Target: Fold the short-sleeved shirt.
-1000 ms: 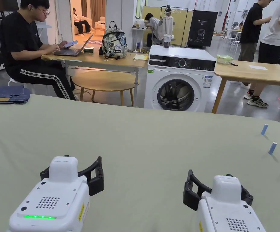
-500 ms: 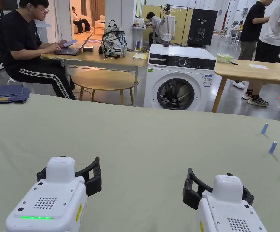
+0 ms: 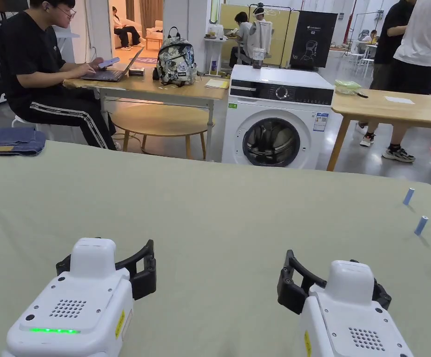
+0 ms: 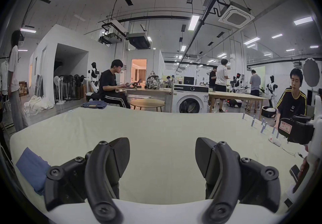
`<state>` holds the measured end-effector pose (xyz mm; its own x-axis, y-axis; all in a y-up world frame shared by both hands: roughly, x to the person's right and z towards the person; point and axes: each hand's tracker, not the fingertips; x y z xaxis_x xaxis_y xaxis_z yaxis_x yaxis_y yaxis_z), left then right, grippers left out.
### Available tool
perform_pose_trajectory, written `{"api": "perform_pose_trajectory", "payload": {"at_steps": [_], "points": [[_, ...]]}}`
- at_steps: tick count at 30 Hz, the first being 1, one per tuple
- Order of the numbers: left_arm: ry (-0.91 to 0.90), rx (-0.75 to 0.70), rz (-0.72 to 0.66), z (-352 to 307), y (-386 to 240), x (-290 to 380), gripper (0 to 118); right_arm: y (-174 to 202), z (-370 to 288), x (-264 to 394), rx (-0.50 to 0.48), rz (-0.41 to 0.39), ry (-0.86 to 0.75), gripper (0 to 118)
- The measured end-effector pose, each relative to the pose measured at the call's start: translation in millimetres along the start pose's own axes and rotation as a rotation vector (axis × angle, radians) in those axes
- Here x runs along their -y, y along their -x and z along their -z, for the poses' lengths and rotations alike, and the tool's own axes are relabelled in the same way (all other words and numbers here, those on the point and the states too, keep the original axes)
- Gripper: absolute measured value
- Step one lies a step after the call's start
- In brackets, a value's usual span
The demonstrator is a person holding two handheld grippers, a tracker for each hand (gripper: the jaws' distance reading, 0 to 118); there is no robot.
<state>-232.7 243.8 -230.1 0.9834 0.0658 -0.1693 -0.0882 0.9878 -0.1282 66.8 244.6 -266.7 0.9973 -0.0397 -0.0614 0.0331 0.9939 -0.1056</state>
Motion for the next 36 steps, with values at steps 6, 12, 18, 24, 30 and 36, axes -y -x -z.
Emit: {"api": "perform_pose_trajectory", "payload": {"at_steps": [6,12,18,24,30,36], "points": [[0.002,0.004,0.001,0,0,0,78,3,3,0,0.040,-0.013,0.008,94],[0.010,0.009,-0.002,0,0,-1,78,3,8,-3,0.117,0.058,0.081,100],[0.018,0.012,0.006,0,0,-1,78,-3,10,-6,0.087,0.115,0.119,100],[0.020,0.012,0.002,1,0,-2,78,1,15,-7,0.144,0.088,0.155,100],[0.018,0.005,0.006,3,0,-4,78,4,19,-3,0.154,0.055,0.151,100],[0.015,-0.013,0.015,5,1,-6,78,4,21,2,0.150,0.043,0.159,100]]}}
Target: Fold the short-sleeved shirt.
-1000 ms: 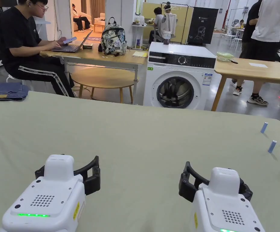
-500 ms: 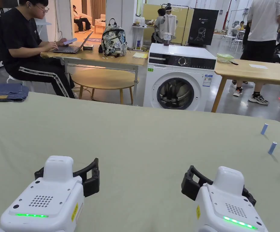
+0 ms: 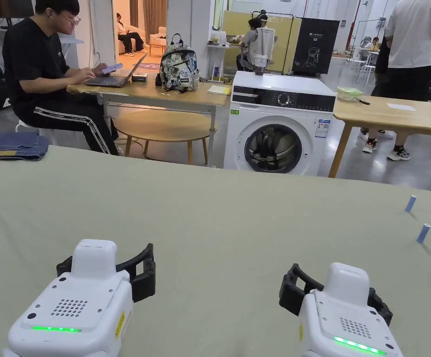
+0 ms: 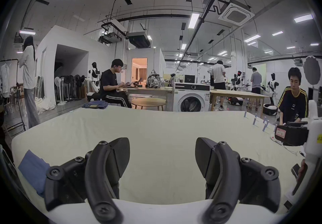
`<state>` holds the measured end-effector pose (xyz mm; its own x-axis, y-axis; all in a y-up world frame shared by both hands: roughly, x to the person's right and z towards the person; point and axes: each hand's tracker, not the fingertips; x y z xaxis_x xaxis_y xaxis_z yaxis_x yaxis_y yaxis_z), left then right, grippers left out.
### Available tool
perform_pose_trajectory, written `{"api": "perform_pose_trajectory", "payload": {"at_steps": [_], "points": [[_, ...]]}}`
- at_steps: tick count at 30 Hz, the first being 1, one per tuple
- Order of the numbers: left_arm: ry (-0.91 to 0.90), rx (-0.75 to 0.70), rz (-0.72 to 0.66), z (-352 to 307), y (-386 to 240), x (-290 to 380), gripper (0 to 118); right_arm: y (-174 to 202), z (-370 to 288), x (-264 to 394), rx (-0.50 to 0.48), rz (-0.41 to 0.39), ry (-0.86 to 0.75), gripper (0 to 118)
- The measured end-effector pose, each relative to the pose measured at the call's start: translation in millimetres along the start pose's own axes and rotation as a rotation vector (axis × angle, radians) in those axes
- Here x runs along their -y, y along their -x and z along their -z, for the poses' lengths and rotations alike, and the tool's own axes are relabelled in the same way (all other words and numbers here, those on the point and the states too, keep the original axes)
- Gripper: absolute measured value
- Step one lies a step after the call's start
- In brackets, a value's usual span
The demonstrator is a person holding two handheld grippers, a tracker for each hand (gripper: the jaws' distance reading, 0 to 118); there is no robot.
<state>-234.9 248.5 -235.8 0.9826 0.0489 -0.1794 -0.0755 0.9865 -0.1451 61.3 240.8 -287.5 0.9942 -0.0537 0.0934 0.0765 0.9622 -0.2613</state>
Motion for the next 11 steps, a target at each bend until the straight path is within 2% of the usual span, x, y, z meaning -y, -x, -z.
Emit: {"api": "perform_pose_trajectory", "payload": {"at_steps": [7,9,11], "points": [[0.007,-0.005,-0.003,1.9,1.3,-1.1,78,1.2,-1.0,2.0,0.003,-0.041,-0.002,99],[0.010,-0.004,-0.003,2.2,1.4,-1.2,78,-1.6,0.5,0.7,-0.030,-0.032,0.017,99],[0.010,0.001,0.002,2.0,1.4,-1.0,78,-2.1,1.7,-1.4,-0.016,-0.016,0.030,99]]}}
